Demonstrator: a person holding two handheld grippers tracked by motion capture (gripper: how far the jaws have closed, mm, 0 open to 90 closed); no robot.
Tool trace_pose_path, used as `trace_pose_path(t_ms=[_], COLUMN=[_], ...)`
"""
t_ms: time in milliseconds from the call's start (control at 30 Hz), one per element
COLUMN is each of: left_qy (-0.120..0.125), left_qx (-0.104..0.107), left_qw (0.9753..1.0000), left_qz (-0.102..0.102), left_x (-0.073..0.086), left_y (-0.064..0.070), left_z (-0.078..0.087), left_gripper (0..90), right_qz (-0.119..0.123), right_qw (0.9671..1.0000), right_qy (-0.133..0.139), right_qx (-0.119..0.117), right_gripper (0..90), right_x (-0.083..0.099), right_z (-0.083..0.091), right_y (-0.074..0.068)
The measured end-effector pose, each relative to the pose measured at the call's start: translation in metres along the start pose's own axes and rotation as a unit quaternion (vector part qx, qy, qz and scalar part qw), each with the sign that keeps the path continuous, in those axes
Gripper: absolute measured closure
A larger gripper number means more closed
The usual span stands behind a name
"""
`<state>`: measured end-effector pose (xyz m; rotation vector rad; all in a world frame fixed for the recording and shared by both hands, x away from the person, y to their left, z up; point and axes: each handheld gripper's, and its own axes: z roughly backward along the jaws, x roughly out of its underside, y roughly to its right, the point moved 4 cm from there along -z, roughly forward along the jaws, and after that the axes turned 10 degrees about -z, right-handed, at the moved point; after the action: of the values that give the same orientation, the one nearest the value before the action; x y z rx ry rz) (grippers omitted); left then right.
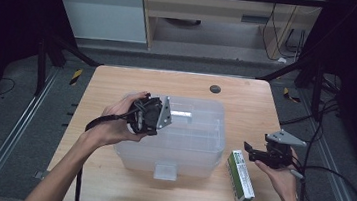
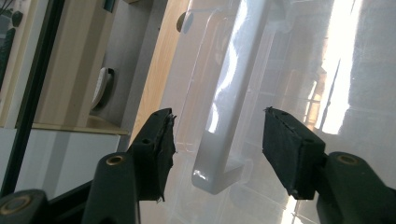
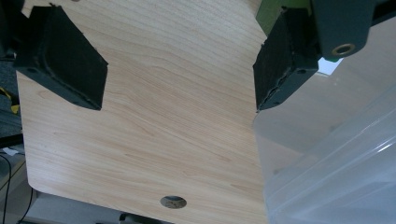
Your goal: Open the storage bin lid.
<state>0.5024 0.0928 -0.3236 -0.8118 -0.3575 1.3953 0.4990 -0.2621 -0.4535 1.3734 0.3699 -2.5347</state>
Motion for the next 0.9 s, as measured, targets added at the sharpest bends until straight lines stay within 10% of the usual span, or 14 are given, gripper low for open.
trace_pose_path(t_ms=[900], left_qy=[-0.033], left_qx=[-0.001], left_qw=[0.9977], left_qz=[-0.06], left_x=[0.0014], left_y=[-0.0022], left_z=[-0.0085], left_gripper=[63.9], right_qz=[0.01], right_qw=[0.9998], right_qy=[-0.014], right_qx=[-0.006], right_gripper=[19.0], right_x=[0.003], right_z=[-0.0046], right_y=[-0.0039])
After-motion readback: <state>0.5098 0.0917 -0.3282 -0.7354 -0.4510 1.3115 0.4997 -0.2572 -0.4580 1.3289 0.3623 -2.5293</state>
